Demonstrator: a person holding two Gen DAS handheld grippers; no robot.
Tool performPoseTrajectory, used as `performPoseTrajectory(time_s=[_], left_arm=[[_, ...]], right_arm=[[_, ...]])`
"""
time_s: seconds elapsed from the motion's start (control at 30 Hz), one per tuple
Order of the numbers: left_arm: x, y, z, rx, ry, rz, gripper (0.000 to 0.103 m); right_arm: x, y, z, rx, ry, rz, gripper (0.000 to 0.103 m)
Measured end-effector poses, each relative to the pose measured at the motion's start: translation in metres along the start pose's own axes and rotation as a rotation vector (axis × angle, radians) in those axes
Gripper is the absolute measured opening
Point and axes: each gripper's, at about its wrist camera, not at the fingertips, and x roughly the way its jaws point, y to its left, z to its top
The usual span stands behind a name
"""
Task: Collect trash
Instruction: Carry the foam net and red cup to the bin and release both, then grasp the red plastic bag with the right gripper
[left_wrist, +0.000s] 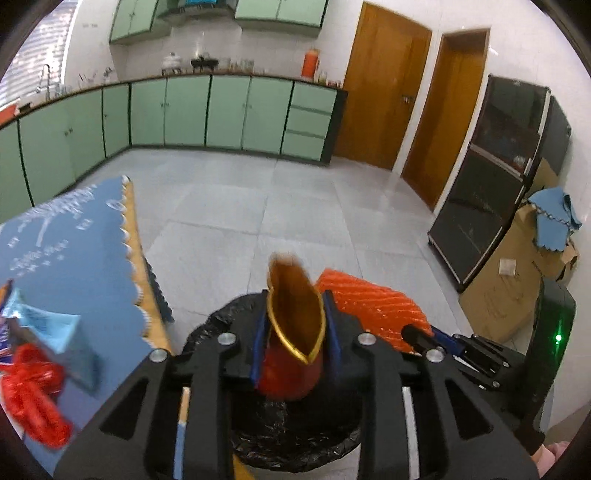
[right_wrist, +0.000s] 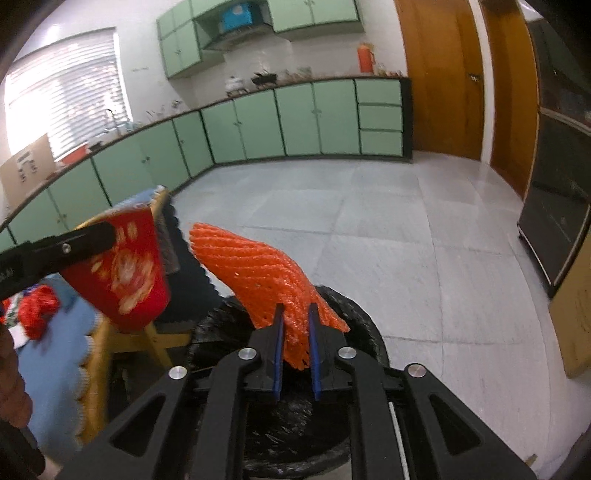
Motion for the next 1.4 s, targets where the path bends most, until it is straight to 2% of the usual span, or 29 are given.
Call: performPoseTrajectory(time_s=[0.07,0.13,0.2,0.3,0.37,0.47,0.6,0.73,0.9,1.13,1.4], left_arm=[[0.010,0.002,0.001,-0.009,0.015,0.014,0.050],[0.006,0.011,0.000,-0.015,0.012,0.016,0.053],[-0.001,0.015,-0.001,-0.020,-0.003,0.031,0.062],[-0.017,0.023,-0.001,-0.042,-0.026,0.055,0.068],[-0.033,0.030,-0.002,-0.062,-0.049,0.080,0.070],[-0.067,0.048,-0.012,-0.093,-0.110,0.174,0.073],[-0.111,0.074,-0.029,-0.113,-0.174,0.320,0.075],[-0.152,0.110,-0.054,-0.166,-0.194,0.474,0.075],[-0.189,0.145,-0.077,-0.227,-0.206,0.601,0.075],[-0.213,0.176,-0.099,-0.292,-0.191,0.654,0.075],[-0.223,0.196,-0.122,-0.346,-0.182,0.668,0.075]], right_arm=[[0.012,-0.009,-0.003,0.009,0.032,-0.014,0.023],[0.016,-0.014,-0.006,0.015,0.049,-0.023,0.036],[0.016,-0.014,-0.008,0.021,0.051,-0.015,0.056],[0.011,-0.010,-0.008,0.006,0.039,-0.016,0.069],[0.007,-0.006,-0.005,0.010,0.029,-0.003,0.073],[-0.004,0.005,0.003,0.008,-0.002,0.032,0.081],[-0.023,0.039,0.013,-0.032,-0.062,0.106,0.083],[-0.036,0.087,0.021,-0.084,-0.106,0.212,0.083],[-0.047,0.161,0.020,-0.176,-0.144,0.359,0.083],[-0.031,0.240,0.005,-0.263,-0.095,0.479,0.083],[-0.006,0.287,-0.011,-0.345,-0.045,0.484,0.081]])
